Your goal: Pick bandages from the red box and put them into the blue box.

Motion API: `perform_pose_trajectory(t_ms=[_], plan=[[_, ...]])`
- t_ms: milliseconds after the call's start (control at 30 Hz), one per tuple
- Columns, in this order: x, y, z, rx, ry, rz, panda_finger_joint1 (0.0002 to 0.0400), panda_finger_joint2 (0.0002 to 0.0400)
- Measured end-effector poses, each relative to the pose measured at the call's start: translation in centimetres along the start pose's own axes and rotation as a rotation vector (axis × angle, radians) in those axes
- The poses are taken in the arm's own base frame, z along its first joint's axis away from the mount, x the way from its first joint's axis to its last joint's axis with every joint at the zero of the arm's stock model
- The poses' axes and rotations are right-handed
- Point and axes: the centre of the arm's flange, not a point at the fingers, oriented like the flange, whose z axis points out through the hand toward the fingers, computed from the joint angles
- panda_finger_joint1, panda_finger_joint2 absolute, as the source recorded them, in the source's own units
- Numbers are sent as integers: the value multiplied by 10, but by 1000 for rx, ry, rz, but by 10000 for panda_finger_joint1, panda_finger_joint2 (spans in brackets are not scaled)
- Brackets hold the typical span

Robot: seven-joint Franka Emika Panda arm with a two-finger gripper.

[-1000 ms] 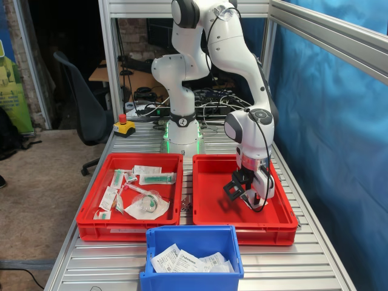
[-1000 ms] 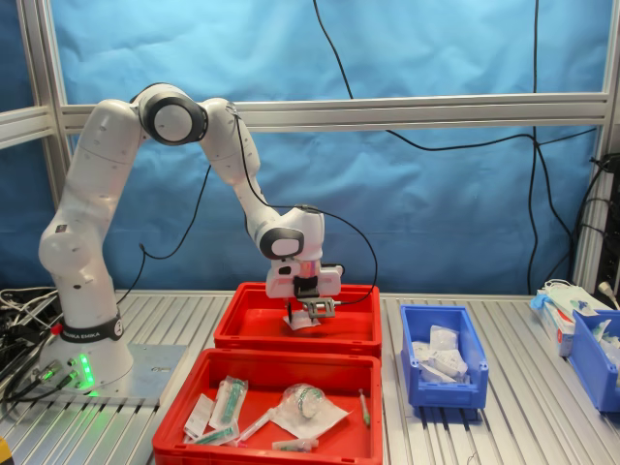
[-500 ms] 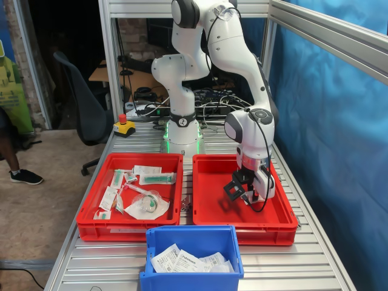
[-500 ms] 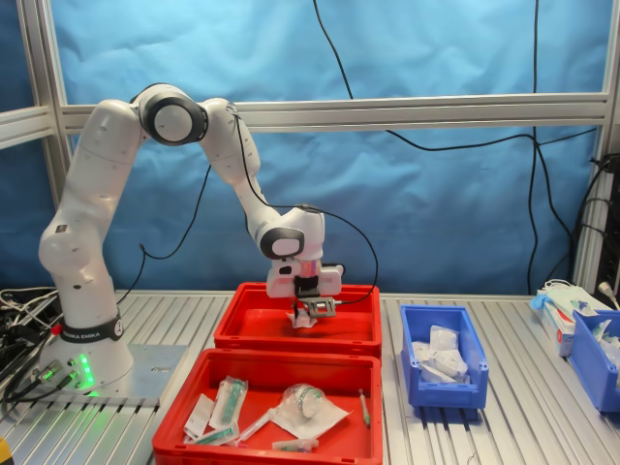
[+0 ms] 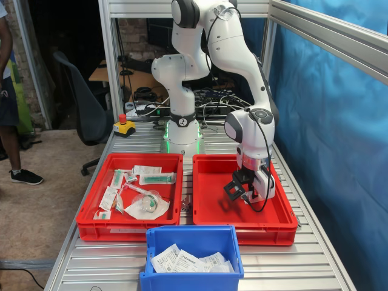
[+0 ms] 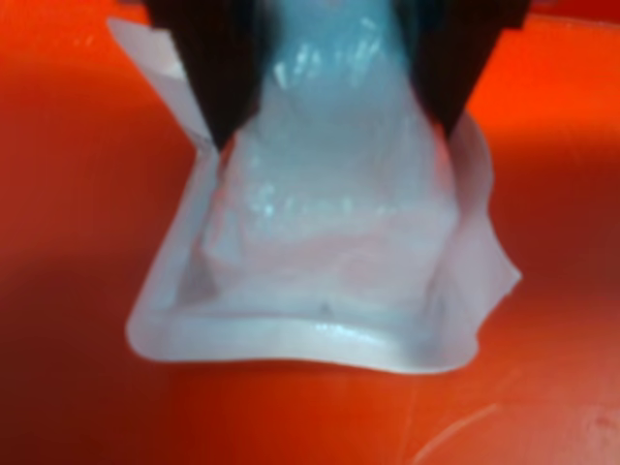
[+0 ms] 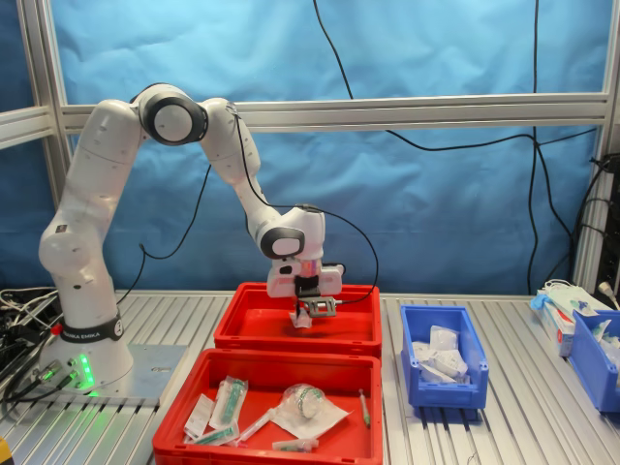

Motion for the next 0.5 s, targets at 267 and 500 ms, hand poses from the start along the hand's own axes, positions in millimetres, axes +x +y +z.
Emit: perform_pose_trajectory(t_ms=[267,500], plan=[[5,-8,-6,16,-2,14,90,90],[17,-38,-48,86,-47,64,90,90]])
